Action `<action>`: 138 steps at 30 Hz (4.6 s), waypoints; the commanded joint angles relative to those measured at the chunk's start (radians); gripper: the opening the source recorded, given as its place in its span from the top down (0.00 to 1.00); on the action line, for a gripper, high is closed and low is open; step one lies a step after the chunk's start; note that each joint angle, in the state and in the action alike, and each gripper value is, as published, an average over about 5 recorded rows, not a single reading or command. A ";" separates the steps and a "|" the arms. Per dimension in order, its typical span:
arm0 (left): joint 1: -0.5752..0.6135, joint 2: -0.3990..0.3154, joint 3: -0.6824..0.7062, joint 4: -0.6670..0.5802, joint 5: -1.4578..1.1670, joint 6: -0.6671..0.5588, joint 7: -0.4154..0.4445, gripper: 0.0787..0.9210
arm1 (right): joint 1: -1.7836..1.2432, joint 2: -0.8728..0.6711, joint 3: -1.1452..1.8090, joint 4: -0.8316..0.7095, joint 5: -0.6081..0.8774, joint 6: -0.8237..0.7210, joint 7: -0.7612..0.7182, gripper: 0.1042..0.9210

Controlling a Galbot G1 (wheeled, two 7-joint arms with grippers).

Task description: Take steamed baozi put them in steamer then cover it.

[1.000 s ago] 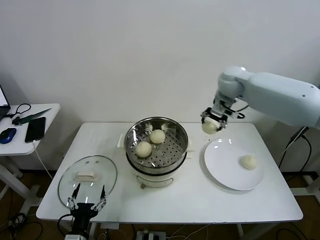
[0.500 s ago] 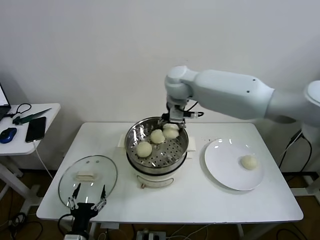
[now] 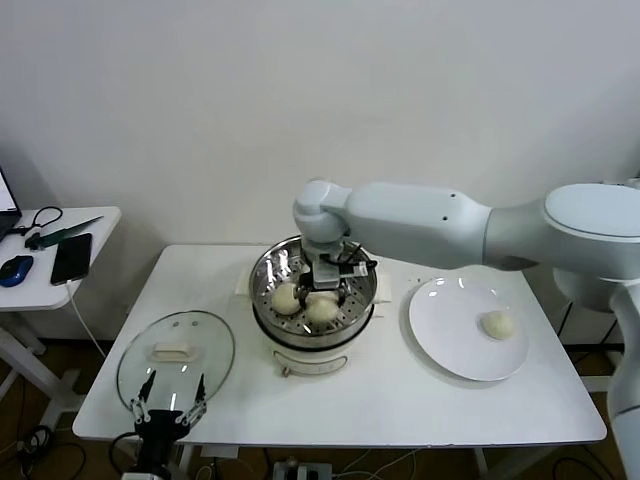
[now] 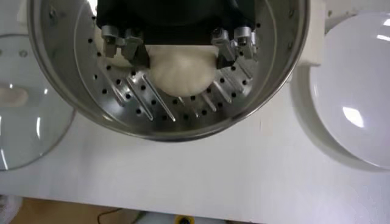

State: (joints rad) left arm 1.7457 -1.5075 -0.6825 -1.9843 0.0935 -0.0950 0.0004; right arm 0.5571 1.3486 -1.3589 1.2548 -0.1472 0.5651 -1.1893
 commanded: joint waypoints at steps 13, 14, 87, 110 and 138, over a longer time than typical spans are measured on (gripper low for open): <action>-0.001 -0.003 0.002 0.014 -0.010 -0.008 -0.002 0.12 | -0.021 0.000 0.019 -0.010 -0.007 0.000 -0.001 0.12; -0.001 -0.002 0.002 0.014 -0.012 -0.009 -0.003 0.12 | -0.012 -0.007 0.024 -0.008 -0.004 0.000 -0.001 0.12; 0.008 -0.024 -0.012 -0.029 0.002 0.029 -0.001 0.12 | -0.579 -0.501 0.679 -0.626 -0.090 -0.531 0.051 0.12; 0.016 -0.024 -0.013 -0.029 0.003 0.023 -0.001 0.12 | -0.521 -0.480 0.619 -0.638 -0.042 -0.531 0.044 0.23; 0.049 -0.015 0.050 -0.085 0.027 0.014 0.019 0.12 | 0.350 -0.231 -0.336 -0.189 1.086 -0.807 0.131 0.26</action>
State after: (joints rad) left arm 1.7797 -1.5246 -0.6462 -2.0485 0.1102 -0.0803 0.0122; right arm 0.6477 0.9569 -1.3827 0.9205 0.5271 -0.1580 -1.0973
